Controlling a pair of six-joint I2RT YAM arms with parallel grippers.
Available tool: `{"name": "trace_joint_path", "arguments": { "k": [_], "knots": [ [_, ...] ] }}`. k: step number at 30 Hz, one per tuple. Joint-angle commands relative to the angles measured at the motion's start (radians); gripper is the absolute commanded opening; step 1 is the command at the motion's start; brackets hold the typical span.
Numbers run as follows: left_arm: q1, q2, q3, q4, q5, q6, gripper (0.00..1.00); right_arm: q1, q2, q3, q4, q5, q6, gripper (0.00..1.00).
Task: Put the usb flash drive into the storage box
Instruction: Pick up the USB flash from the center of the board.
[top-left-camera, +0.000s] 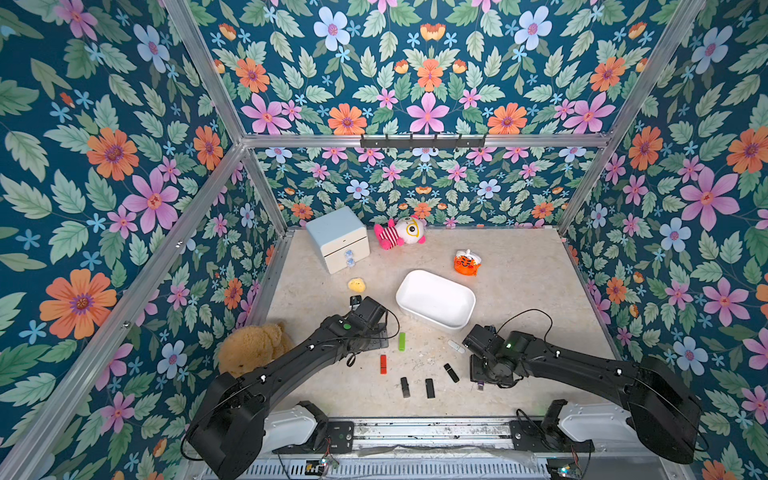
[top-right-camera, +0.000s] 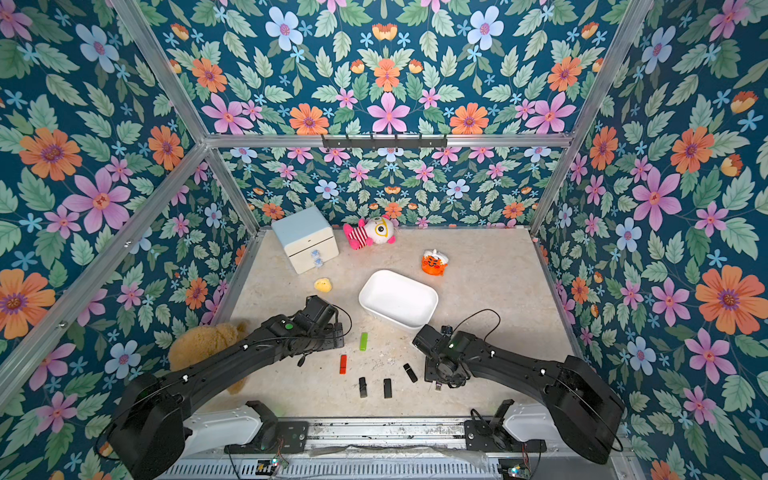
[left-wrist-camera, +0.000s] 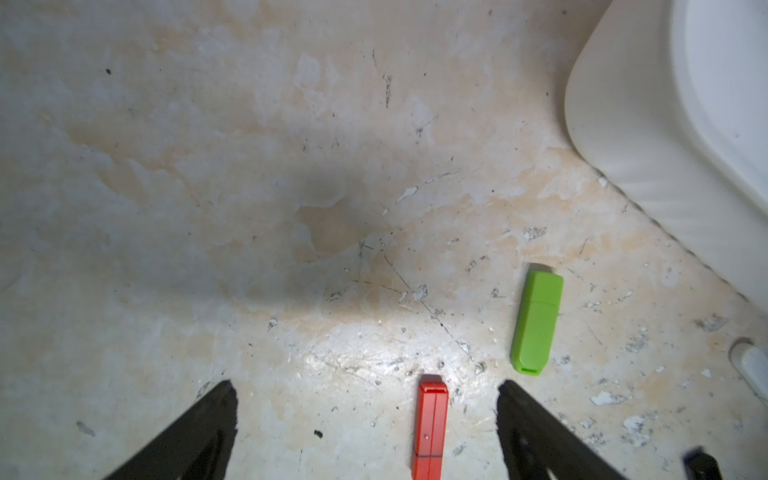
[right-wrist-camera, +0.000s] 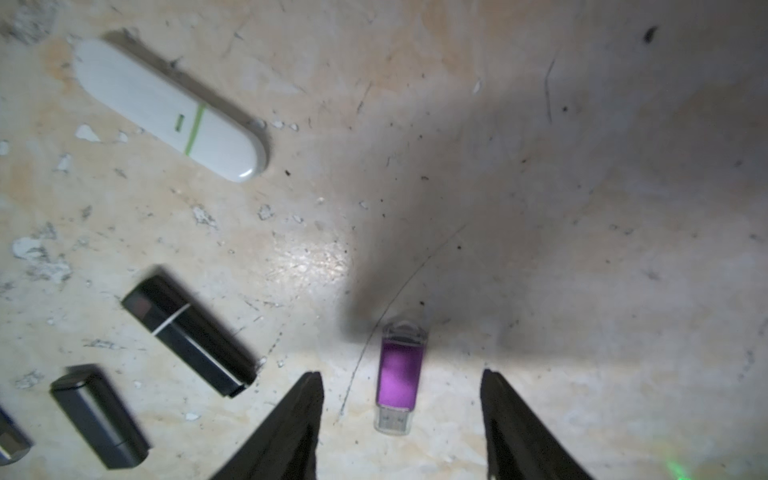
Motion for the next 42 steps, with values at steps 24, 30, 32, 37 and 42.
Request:
{"name": "trace_joint_path", "arguments": {
  "k": [24,30,32,37,42],
  "knots": [
    [-0.061,0.018,-0.066,-0.027,0.021,-0.077,0.99,0.034,0.104,-0.013,0.030,-0.009,0.011,0.30],
    [-0.079,0.049,-0.072,-0.001,0.043,-0.077,0.98,0.034,0.113,-0.021,0.033,-0.016,0.009,0.16],
    [-0.084,0.066,-0.072,0.006,0.051,-0.074,0.96,0.036,0.113,-0.024,0.035,-0.018,0.011,0.13],
    [-0.104,0.105,-0.070,0.019,0.063,-0.071,0.94,0.036,0.108,-0.035,0.037,-0.022,0.015,0.00],
    [-0.127,0.140,-0.055,0.027,0.065,-0.074,0.91,0.034,0.112,-0.042,0.044,-0.030,0.017,0.00]
  ]
}}
